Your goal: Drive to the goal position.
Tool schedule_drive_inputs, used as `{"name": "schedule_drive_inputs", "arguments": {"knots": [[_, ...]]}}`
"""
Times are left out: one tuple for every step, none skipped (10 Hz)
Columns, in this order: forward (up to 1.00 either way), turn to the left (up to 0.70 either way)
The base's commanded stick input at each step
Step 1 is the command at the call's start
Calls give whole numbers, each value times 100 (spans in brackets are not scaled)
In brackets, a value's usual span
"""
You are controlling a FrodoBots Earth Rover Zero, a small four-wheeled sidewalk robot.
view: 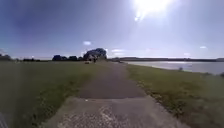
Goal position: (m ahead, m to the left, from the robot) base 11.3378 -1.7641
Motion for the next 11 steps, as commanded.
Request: {"name": "schedule_drive_inputs", "arguments": {"knots": [[85, 0], [85, 0], [85, 0], [85, 0], [85, 0], [85, 0], [85, 0], [85, 0], [85, 0], [85, 0], [85, 0]]}}
